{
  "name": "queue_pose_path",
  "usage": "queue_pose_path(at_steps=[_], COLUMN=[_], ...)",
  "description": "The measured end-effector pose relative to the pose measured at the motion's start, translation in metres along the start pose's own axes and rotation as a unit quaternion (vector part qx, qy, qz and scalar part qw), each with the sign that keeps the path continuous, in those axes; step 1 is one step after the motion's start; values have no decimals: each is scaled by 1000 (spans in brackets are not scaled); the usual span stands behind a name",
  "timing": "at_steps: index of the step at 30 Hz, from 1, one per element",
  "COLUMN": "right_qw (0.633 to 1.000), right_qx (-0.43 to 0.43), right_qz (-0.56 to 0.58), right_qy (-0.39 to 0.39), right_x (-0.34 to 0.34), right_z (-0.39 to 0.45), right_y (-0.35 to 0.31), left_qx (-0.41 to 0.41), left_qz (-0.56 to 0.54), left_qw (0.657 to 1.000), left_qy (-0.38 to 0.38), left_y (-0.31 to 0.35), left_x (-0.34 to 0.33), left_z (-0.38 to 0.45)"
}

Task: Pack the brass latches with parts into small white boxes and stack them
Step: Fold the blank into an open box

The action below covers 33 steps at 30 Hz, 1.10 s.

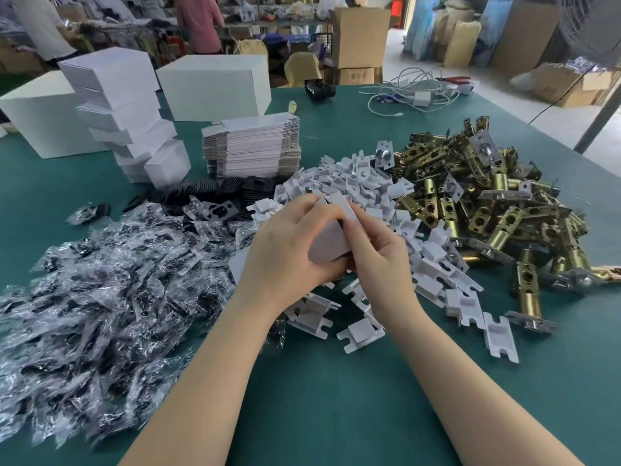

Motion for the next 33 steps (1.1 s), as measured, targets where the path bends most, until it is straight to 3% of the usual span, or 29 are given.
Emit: queue_pose_path(at_steps=[7,17,24,29,33], right_qw=[999,991,994,989,991], right_qx=[4,31,-24,49,48], right_qz=[-19,-128,-36,-101,-83], right_qy=[31,-17,-105,-100,-96], right_x=[-3,-6,-4,-3,-2], right_z=[-6,-7,-2,-4,-3], right_y=[-3,-6,-5,-10,-10], left_qx=[7,38,58,77,63], left_qz=[38,59,28,-9,7], left_qw=[999,997,997,995,996], left_qy=[-2,22,36,65,66], left_y=[2,-3,-7,-8,-4], left_x=[4,4,7,9,11], left_z=[-1,-1,0,-1,0])
Point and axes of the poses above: each hand's wrist, its own z-axis towards the middle knuckle, its own x-axis out of the back of the hand, y = z × x, the point moved 2 cm from there along z, towards the middle knuckle, and after that the axes turned 4 degrees about -z, right-handed, at the moved point
